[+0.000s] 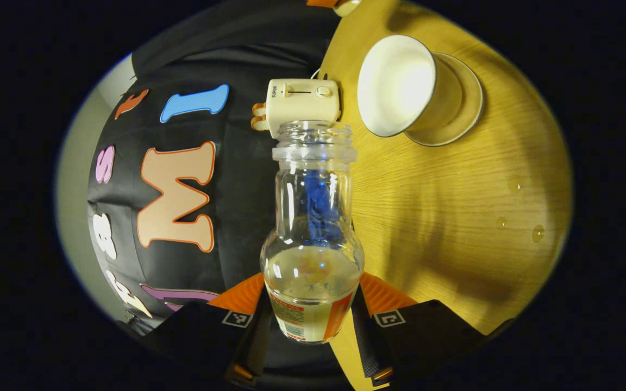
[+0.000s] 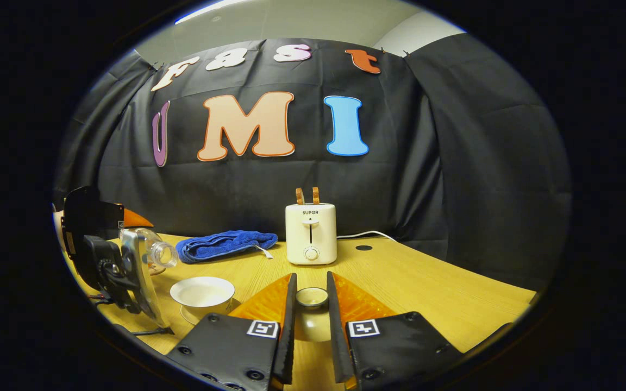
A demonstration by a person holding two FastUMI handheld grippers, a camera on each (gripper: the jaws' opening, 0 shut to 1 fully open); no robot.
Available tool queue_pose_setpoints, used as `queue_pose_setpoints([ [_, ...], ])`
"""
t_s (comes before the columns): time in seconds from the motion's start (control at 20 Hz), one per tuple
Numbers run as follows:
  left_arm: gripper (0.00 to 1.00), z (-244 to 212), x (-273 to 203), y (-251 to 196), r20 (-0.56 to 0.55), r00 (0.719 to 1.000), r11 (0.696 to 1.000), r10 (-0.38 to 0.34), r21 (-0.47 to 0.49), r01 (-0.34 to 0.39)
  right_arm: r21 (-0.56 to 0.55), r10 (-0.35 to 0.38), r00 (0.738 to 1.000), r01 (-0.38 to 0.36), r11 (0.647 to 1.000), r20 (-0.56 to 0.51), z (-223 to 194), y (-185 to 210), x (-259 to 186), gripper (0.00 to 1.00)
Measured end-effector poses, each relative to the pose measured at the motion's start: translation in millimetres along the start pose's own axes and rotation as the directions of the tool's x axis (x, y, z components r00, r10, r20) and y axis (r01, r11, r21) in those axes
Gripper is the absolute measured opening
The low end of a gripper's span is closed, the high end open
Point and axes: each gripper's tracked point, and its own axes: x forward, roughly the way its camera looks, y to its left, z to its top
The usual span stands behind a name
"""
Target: Open the teacup lid with one hand, grasp the water bottle and pour water into the teacup with the other hand; after pouring, place the water bottle on the coaster and then close the teacup lid.
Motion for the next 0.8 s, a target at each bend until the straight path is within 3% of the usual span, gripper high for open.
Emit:
queue_pose_setpoints([
  [0.8, 0.65, 7.8, -5.5, 22.2, 0.022, 0.999, 0.98, 0.029, 0.197, -0.032, 0.0, -0.007, 1.0, 0.007, 1.0, -0.003, -0.6, -1.5, 1.2, 0.32],
])
